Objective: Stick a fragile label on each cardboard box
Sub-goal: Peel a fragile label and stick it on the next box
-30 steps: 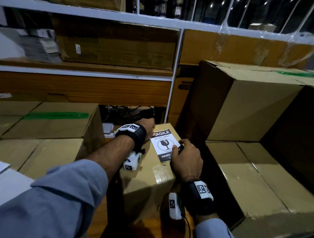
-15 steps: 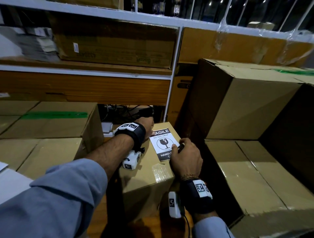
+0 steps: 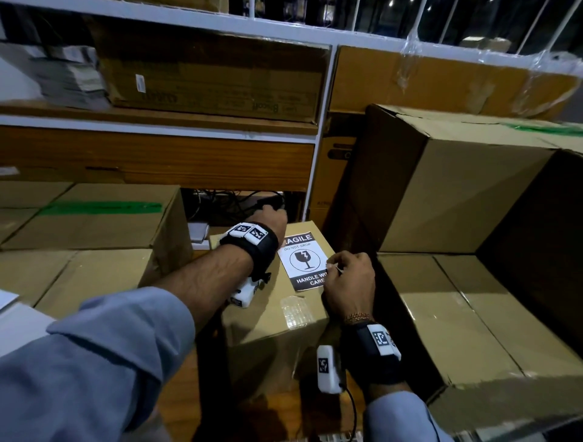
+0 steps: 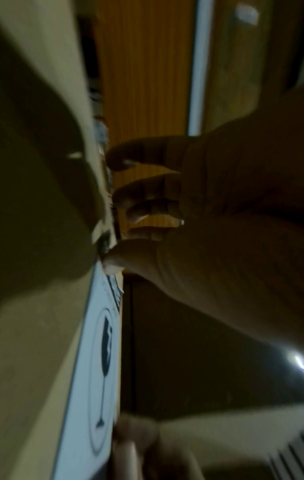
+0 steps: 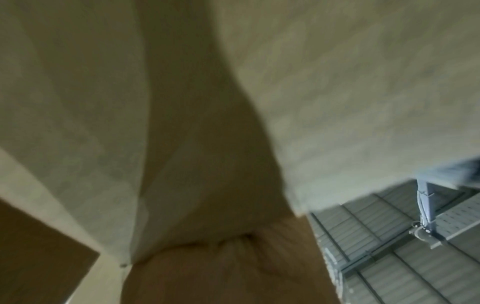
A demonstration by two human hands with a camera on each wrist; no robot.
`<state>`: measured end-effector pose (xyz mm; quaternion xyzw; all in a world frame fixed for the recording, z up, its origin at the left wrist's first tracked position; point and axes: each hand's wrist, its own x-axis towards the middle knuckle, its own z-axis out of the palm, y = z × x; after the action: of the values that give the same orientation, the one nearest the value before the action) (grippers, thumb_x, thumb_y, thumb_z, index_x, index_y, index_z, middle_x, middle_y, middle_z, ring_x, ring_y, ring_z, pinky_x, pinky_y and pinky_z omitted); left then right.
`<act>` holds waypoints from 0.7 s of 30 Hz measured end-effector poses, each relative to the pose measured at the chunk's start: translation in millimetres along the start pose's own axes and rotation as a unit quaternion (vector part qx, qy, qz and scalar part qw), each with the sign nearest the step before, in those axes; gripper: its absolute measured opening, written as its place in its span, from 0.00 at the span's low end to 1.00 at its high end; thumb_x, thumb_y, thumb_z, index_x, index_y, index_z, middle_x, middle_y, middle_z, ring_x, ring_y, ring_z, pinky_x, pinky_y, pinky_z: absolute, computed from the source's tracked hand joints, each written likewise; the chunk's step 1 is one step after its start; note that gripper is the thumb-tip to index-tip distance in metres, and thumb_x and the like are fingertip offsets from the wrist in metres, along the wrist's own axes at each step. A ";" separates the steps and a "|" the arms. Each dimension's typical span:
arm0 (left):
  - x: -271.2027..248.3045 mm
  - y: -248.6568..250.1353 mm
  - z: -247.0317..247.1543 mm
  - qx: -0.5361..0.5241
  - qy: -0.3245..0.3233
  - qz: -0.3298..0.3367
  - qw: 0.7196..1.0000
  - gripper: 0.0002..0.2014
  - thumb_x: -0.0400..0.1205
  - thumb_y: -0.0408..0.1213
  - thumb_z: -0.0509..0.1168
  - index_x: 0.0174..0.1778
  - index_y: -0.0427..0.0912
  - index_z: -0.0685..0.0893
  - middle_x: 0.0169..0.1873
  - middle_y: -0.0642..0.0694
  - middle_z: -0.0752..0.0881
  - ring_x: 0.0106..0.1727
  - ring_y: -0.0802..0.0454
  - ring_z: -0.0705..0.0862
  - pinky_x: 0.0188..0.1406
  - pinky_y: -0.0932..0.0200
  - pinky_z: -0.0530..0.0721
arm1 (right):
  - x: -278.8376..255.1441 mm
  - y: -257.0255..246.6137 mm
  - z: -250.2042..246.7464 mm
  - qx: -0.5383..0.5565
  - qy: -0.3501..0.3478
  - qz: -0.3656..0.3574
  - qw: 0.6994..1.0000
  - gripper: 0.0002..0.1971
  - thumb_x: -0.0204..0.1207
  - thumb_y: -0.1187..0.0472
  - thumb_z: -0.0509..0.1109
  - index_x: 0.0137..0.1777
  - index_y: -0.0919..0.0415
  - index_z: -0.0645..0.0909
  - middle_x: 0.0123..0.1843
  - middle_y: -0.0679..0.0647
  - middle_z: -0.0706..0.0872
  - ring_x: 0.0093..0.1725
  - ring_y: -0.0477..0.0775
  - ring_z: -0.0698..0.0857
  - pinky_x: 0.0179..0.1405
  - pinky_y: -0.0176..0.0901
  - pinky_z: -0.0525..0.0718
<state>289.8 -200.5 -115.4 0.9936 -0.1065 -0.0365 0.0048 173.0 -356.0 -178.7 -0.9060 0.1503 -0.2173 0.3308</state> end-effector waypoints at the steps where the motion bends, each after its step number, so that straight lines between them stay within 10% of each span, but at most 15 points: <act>1: -3.9 4.6 -0.6 0.032 0.001 0.026 0.999 0.27 0.82 0.40 0.75 0.75 0.39 0.74 0.69 0.34 0.76 0.69 0.32 0.79 0.59 0.38 0.85 | 0.3 1.1 -1.4 0.002 -0.002 -0.005 1.000 0.07 0.83 0.60 0.73 0.57 0.56 0.90 0.58 0.52 0.77 0.53 0.48 0.78 0.50 0.35 0.73; 11: -34.3 22.3 13.8 0.125 -0.073 0.106 0.984 0.27 0.81 0.56 0.69 0.72 0.44 0.81 0.66 0.43 0.86 0.61 0.42 0.87 0.52 0.54 0.84 | 10.6 12.4 -16.6 -0.003 -0.094 -0.042 0.995 0.12 0.82 0.58 0.77 0.64 0.55 0.91 0.66 0.52 0.80 0.63 0.47 0.77 0.62 0.37 0.74; 21: -49.0 13.8 19.6 0.044 -0.139 0.090 0.985 0.58 0.78 0.72 0.66 0.91 0.39 0.46 0.91 0.41 0.49 0.90 0.41 0.54 0.85 0.45 0.60 | 11.9 25.3 -19.8 0.055 -0.108 -0.074 0.990 0.15 0.80 0.61 0.79 0.66 0.60 0.89 0.64 0.52 0.82 0.61 0.47 0.80 0.59 0.33 0.76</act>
<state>237.7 -203.6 -131.2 0.9643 -0.1971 -0.1692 -0.0508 170.3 -390.1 -178.4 -0.9130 0.0341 -0.1502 0.3778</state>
